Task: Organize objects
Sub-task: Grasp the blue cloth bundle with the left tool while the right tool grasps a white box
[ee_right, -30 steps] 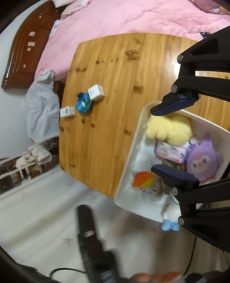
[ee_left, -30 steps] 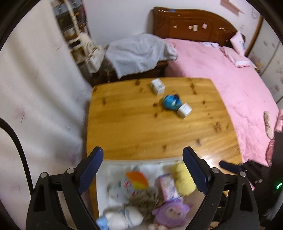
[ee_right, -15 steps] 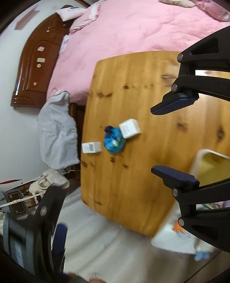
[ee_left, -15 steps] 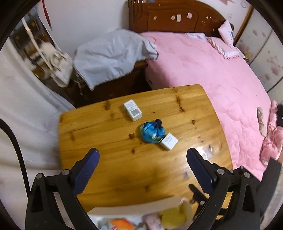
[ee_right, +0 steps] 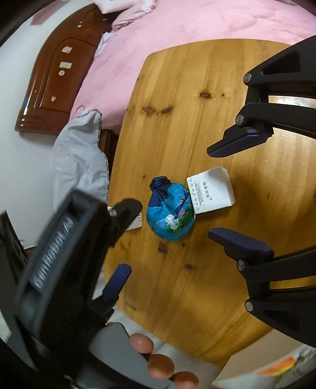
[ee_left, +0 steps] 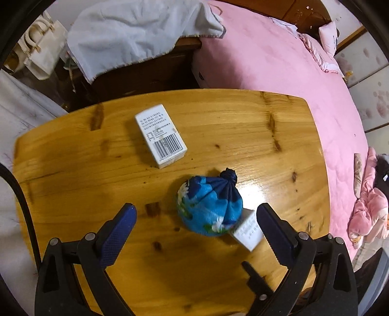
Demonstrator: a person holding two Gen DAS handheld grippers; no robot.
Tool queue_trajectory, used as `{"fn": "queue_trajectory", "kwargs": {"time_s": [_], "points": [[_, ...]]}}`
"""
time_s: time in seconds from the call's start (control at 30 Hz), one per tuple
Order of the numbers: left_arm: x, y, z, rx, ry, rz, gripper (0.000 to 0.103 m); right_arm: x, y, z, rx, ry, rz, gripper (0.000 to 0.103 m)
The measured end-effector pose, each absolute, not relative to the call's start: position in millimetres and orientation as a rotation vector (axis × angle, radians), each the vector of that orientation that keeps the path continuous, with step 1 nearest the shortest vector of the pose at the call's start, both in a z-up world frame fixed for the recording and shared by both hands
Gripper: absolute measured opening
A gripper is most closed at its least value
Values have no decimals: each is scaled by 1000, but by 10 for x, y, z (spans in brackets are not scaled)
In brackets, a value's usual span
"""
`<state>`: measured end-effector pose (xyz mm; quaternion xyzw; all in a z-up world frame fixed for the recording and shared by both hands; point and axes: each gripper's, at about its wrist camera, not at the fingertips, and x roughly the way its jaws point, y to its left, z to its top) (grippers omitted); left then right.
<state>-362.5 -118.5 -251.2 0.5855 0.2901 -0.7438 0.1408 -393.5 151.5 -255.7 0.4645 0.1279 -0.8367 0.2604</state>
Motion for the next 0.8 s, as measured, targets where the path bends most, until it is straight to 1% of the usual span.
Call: {"fn": "queue_trajectory", "kwargs": {"time_s": [0.3,0.33,0.37,0.4,0.43,0.6,0.8], "points": [[-3724,-1197,-2814,1738,884,-2142,99,-4043,1410,-2832,1231,414,-2285,61],[-3730,-1194,-2848,1741,889,-2138,99,-4047,1399,-2848,1231,417,-2283,57],[-3743,-1200,-2875,1743,896,-2137,99,-4046,1394,-2864,1230,418,-2286,48],[-3754,-1201,-2897,1743,903,-2137,99,-4044,1392,-2873,1235,414,-2277,43],[-3762,-1200,-2915,1743,906,-2136,99,-4040,1389,-2884,1242,415,-2269,41],[-3811,-1145,-2992,1762,908,-2138,100,-3933,1427,-2867,1232,413,-2286,41],[-3869,-1023,-2997,1767,826,-2150,100,-3798,1532,-2841,1262,356,-2290,41]]}}
